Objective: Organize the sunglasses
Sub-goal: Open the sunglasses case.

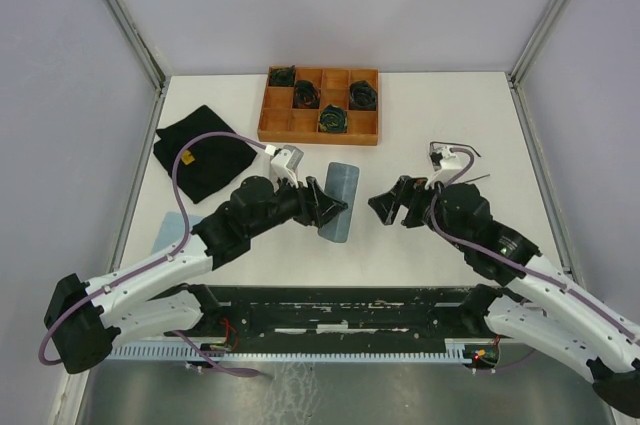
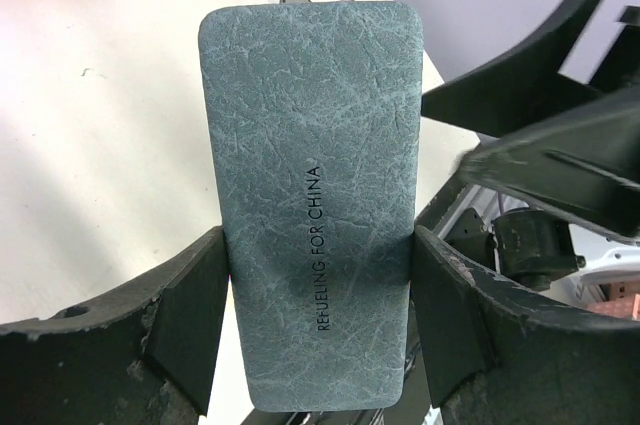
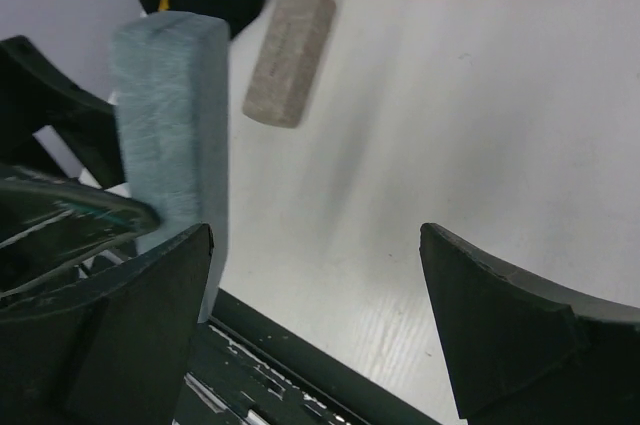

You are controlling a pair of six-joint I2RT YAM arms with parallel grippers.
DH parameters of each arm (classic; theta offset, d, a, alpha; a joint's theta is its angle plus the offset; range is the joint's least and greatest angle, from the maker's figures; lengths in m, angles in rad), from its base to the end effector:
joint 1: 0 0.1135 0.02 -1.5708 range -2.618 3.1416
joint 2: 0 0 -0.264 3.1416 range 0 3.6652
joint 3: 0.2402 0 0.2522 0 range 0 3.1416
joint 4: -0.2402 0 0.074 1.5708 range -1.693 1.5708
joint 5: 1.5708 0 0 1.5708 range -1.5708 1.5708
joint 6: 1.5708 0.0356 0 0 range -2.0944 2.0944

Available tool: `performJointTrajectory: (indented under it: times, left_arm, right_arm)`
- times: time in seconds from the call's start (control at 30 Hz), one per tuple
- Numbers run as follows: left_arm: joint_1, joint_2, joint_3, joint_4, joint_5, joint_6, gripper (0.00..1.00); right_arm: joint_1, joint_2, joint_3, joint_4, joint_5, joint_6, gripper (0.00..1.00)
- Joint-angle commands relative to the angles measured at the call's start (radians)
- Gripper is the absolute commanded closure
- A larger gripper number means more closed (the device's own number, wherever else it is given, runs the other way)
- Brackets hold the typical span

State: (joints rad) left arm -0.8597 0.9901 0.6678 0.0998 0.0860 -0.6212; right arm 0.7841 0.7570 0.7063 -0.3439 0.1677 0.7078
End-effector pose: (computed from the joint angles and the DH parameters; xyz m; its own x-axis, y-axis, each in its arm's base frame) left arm 0.1499 -0.1787 0.2894 -0.5883 -0.2056 -0.7821 0.5745 0.5745 -0.5831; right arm 0.1292 0.1204 0.3004 -0.5886 0.3184 -0.7431 -0.2692 0.7896 0.5515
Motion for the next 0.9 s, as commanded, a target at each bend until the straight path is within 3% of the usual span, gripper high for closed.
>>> performJointTrajectory:
  times: [0.0, 0.23, 0.87]
  left_arm:
    - [0.001, -0.022, 0.027, 0.06, -0.043, -0.005, 0.97]
    - [0.001, -0.02, 0.027, 0.069, -0.042, 0.003, 0.97]
    - [0.002, -0.007, 0.02, 0.107, 0.025, -0.009, 0.97]
  right_arm:
    - [-0.002, -0.012, 0.003, 0.099, -0.114, -0.031, 0.07]
    - [-0.002, 0.08, 0.019, 0.179, -0.214, -0.007, 0.07]
    - [-0.002, 0.137, 0.015, 0.196, -0.168, 0.005, 0.07]
